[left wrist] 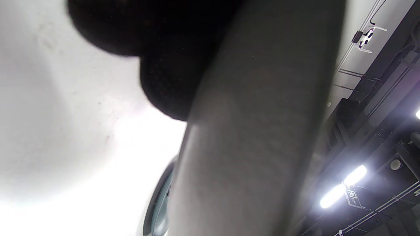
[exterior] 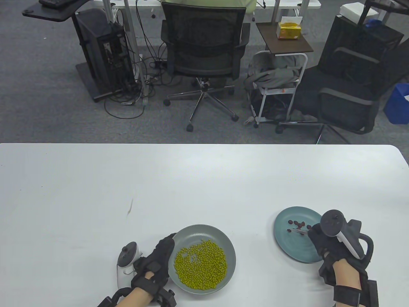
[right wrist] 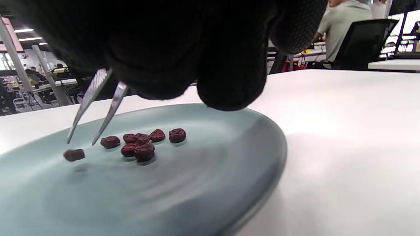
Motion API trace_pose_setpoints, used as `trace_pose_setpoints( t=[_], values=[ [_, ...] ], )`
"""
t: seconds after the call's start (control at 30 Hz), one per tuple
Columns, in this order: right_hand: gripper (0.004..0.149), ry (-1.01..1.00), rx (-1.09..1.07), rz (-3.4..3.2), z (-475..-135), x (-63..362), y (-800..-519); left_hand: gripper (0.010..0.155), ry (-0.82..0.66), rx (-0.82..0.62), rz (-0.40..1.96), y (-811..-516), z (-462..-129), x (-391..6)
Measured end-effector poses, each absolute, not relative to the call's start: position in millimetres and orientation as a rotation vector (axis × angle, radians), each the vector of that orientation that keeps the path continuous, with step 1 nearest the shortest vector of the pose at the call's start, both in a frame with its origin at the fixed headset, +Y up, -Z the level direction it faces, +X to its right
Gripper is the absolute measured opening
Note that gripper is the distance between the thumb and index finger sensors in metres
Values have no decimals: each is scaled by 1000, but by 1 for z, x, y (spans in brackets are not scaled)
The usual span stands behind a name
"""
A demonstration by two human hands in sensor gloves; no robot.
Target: Pick cranberries with tweezers into plate
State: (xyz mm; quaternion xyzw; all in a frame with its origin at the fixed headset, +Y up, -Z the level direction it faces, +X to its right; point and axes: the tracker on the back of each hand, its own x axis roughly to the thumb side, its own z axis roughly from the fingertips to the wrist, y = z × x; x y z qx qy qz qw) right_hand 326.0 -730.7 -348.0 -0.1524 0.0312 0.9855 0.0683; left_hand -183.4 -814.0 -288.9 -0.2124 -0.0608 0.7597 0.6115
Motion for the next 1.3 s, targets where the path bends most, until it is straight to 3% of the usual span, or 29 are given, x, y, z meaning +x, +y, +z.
trace_pose_setpoints(
  t=[0.2,0.47,0.7,1.0,1.23,1.3],
  values=[
    [47,-128,-392,2897,-342,313,-718,61,-140,-485,1760,-813,-289,-184],
    [47,-592,53,2655,-315,231,-694,61,-136,-473,1769,-811,-290,-186],
    [47,-570,304,2624,-293,178,-697,61,-142,-469,1750,-812,-290,-187],
    [47,-552,336,2633,-292,176,-699,59,-96,-417,1699,-803,-296,-200],
    [47,-501,340,2671,-295,177,-702,53,85,-145,1106,-771,-325,-289],
    [47,-484,337,2678,-296,176,-703,52,137,-130,987,-771,-332,-313]
  ],
)
